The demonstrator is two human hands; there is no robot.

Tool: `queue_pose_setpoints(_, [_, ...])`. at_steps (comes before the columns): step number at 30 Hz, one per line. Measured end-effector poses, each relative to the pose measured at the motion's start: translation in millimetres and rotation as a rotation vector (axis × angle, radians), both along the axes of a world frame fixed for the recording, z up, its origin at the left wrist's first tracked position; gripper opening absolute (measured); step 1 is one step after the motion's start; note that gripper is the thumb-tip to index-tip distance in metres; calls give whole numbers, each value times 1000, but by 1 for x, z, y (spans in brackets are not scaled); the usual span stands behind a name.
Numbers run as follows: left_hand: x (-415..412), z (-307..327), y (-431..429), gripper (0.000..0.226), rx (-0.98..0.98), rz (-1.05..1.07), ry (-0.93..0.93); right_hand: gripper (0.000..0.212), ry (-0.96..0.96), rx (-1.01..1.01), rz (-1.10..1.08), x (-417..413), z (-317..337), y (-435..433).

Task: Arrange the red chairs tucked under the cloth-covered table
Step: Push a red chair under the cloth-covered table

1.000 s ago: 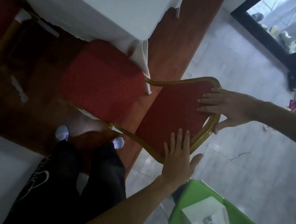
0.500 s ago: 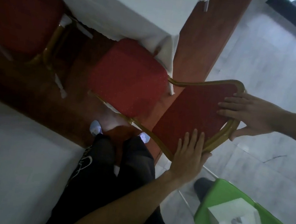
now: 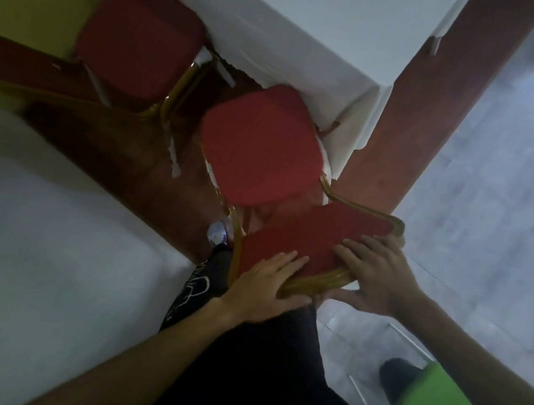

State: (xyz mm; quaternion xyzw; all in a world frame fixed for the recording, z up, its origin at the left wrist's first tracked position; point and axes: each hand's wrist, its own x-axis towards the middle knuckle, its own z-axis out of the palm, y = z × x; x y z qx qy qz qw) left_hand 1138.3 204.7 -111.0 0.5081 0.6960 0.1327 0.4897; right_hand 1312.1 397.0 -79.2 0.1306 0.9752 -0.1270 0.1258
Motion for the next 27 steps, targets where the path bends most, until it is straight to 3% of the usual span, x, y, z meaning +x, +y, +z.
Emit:
queue_pose_setpoints(3, [-40, -5, -42, 81, 11, 27, 124, 86, 46, -99, -60, -30, -3, -37])
queue_pose_setpoints(6, [-59, -6, -67, 78, 30, 36, 197, 79, 40, -306, 50, -38, -9, -19])
queue_pose_setpoints(11, [-70, -5, -68, 75, -4, -71, 219, 76, 26, -254, 188, -32, -28, 15])
queue_pose_setpoints(18, [-128, 4, -101, 77, -68, -241, 270, 72, 180, -244, 39, -49, -44, -54])
queue_pose_setpoints(27, [-241, 33, -155, 100, -301, -361, 325, 87, -124, -369, -200, -130, -26, -175])
